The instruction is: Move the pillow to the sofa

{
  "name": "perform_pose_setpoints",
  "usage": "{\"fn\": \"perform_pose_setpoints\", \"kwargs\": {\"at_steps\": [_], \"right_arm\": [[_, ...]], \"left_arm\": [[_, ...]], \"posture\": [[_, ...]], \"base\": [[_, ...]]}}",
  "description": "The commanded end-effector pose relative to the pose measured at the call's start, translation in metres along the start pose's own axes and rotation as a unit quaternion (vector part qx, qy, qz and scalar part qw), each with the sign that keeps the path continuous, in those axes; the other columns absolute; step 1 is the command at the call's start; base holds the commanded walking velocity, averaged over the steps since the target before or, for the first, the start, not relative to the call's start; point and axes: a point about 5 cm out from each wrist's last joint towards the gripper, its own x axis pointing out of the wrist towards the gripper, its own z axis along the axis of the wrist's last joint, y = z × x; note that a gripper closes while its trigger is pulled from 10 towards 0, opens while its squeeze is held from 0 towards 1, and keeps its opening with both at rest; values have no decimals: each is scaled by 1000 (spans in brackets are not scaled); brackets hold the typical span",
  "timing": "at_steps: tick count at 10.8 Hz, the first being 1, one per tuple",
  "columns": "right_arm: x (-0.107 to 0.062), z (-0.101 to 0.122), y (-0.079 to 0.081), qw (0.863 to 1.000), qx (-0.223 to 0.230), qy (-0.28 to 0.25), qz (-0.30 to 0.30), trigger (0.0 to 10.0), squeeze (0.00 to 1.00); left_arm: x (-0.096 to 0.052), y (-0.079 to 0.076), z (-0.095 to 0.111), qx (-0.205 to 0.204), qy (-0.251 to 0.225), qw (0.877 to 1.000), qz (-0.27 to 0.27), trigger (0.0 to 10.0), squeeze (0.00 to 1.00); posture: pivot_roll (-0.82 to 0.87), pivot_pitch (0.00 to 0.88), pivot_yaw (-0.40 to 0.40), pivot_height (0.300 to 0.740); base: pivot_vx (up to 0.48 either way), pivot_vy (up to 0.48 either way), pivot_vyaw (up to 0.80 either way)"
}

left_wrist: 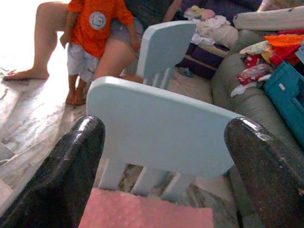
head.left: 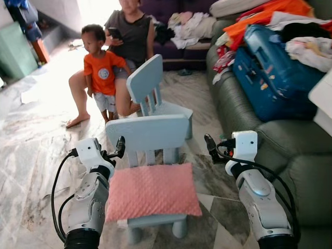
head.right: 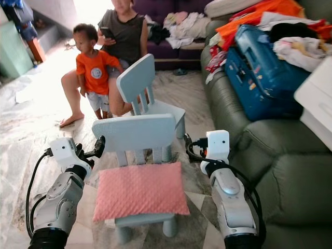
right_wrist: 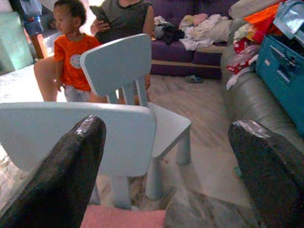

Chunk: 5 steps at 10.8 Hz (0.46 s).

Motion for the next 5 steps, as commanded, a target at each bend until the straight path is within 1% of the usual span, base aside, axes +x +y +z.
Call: {"fn": "perform_pose_setpoints", "kwargs": {"at_steps": [1, 2, 5], "right_arm": [[1, 4, 0, 1000, -2, -9, 2, 10000, 0], [1, 4, 0, 1000, -2, -8, 3, 10000, 0], [0, 3, 0, 1000, -2, -8, 3, 10000, 0]], "left_arm": [[1, 1, 5, 5, -8, 1000, -1, 10000, 0], [0, 1, 4, 3, -7, 1000, 0, 10000, 0], [0, 1, 3, 0, -6, 1000, 1, 10000, 0]], "posture": [[-116, 0, 13, 740], [-116, 0, 12, 740], [-116, 0, 11, 740]], "base": [[296, 0, 0], [266, 0, 0], [0, 0, 0]]}}
